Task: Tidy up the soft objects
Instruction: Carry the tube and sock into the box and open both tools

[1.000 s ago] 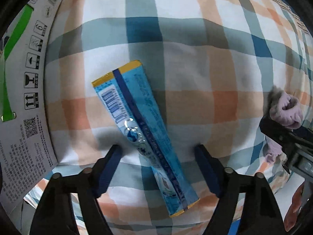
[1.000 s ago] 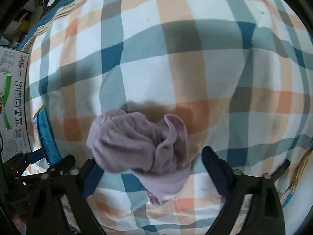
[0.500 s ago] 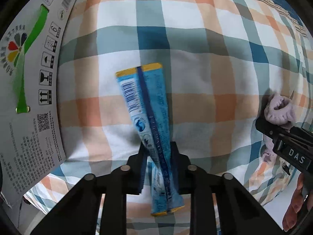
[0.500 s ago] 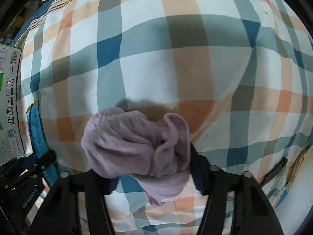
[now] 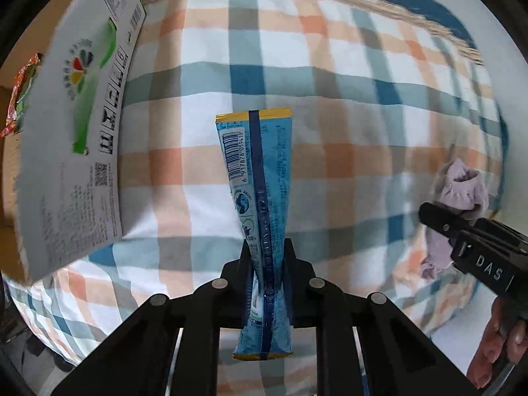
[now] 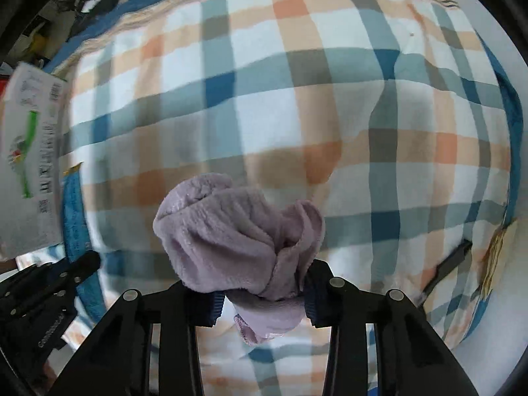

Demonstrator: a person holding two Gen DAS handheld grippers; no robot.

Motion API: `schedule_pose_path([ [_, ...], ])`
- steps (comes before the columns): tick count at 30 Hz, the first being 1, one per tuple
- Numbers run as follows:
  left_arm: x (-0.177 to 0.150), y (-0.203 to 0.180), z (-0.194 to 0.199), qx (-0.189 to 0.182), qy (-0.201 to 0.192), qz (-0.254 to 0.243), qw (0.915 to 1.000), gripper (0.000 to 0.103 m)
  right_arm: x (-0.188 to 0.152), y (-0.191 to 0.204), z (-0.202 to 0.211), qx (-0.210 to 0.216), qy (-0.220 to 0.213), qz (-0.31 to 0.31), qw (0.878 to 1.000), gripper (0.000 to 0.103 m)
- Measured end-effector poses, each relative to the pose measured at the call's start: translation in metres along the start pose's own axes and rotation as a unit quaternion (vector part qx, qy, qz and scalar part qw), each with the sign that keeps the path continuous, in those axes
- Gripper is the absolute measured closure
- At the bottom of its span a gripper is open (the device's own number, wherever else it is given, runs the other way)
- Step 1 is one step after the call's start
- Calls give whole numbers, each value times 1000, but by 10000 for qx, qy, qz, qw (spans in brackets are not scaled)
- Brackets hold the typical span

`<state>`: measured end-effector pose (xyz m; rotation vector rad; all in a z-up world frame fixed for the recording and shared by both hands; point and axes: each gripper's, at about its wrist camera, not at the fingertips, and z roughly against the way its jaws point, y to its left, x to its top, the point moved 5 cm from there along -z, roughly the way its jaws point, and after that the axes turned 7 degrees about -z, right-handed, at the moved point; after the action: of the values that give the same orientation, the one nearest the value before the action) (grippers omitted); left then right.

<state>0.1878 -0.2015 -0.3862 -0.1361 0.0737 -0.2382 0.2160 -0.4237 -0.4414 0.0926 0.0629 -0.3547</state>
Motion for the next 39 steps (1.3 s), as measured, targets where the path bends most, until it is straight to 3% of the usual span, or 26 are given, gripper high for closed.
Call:
schedule_pose_path([
  [9,-34,36,108,-391,-805,-93,9959,90,-40,55,86,600,-549,454,9957,63],
  [13,-36,67,153,-304,-1209,56,9922,90,-72,110,122,931,-769,764,9897,63],
  [18,-40,129,194,-53,-1572,274,9872,90,-86,196,162,1276,-981,1217,9794,63],
  [29,-41,257,203,313,-1675,763,9824,90,-98,355,174,1423,-913,1610,9724,63],
  [39,-9,324,164,395,-1272,830,9876,90,-72,418,112,1130,-578,1391,9821,63],
])
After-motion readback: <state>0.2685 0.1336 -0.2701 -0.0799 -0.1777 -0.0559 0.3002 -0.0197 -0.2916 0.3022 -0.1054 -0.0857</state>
